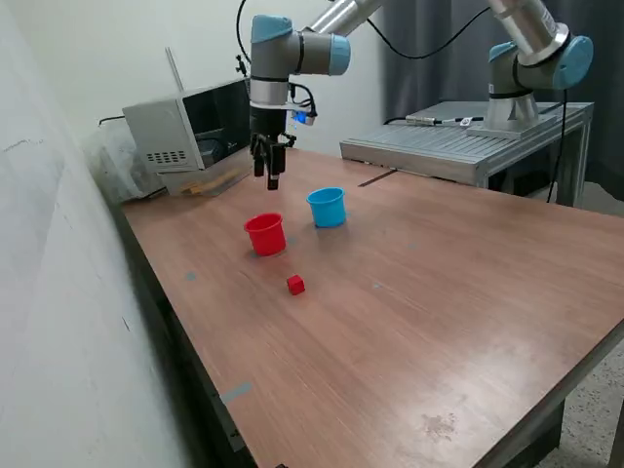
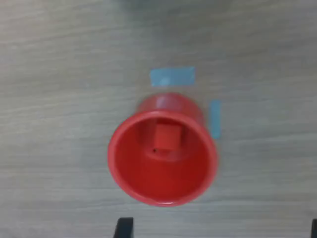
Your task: Place red objects in the red bin, and blue objects in the blue bin.
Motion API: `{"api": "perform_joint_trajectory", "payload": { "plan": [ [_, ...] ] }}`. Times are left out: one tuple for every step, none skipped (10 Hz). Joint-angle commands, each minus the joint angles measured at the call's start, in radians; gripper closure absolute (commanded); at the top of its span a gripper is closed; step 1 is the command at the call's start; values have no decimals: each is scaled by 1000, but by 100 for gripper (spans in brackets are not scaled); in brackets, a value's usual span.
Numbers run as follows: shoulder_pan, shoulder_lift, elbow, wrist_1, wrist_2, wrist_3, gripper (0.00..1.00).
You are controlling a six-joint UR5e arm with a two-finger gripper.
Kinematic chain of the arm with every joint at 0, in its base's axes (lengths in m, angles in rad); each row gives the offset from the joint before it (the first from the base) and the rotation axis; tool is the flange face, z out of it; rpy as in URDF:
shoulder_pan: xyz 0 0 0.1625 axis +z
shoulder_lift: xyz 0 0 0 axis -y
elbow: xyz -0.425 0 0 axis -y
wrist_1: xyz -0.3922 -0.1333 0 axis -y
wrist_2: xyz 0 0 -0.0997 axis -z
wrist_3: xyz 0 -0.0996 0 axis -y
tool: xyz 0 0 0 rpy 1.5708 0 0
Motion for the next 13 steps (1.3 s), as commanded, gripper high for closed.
{"api": "perform_joint_trajectory", "payload": {
  "plan": [
    [45, -140, 79, 81, 2, -51, 0],
    [73, -209, 118, 88, 3, -74, 0],
    [99, -269, 136, 135, 1, -88, 0],
    [125, -316, 137, 202, 2, -89, 0],
    [160, -361, 141, 241, 3, -88, 0],
    [185, -386, 144, 247, 3, -86, 0],
    [210, -390, 144, 246, 9, -85, 0],
    [222, -386, 144, 240, 54, -85, 0],
    [222, -374, 134, 233, 114, -85, 0],
    [222, -337, 100, 226, 122, -83, 0],
    [224, -290, 66, 210, 122, -77, 0],
    [224, -233, 45, 172, 122, -73, 0],
    [222, -147, 22, 128, 122, -60, 0]
  ]
}}
